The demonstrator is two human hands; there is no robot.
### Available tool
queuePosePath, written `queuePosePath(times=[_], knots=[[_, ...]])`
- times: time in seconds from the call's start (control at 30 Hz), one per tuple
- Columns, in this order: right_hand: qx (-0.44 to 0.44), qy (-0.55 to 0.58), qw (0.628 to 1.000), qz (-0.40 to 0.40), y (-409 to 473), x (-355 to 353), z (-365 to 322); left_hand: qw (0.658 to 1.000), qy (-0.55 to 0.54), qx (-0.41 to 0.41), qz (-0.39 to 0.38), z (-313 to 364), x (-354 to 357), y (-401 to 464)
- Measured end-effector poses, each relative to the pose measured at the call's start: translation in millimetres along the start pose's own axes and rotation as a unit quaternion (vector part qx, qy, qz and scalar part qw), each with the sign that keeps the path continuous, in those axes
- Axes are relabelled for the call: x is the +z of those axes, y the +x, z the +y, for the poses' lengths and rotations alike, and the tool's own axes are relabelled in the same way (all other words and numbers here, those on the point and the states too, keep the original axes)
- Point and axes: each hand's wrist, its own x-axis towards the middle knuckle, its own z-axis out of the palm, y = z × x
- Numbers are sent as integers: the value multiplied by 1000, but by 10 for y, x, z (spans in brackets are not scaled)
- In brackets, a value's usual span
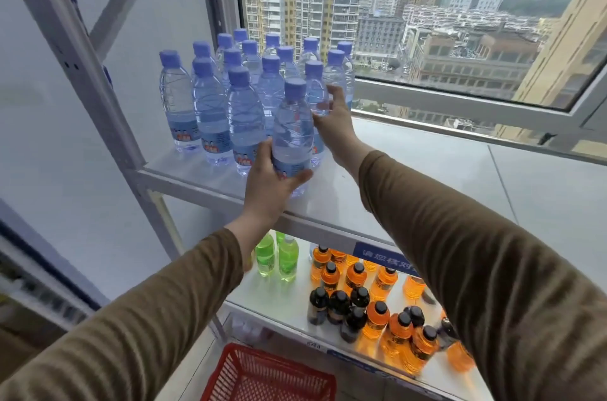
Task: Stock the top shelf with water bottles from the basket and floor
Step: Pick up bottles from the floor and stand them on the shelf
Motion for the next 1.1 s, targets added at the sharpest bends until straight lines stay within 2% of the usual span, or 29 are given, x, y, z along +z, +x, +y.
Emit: queuePosePath(times=[0.17, 0.47, 1.1], knots=[[5, -7, 998, -54, -62, -138, 182, 999, 49, -7, -20, -153, -91, -127], [34, -88, 991, -97, -219, -219, 514, 995, 100, 0, -21, -159, -100, -113], [17, -159, 985, -67, -202, -210, 486, 987, 160, -3, -4, -144, 65, 104]])
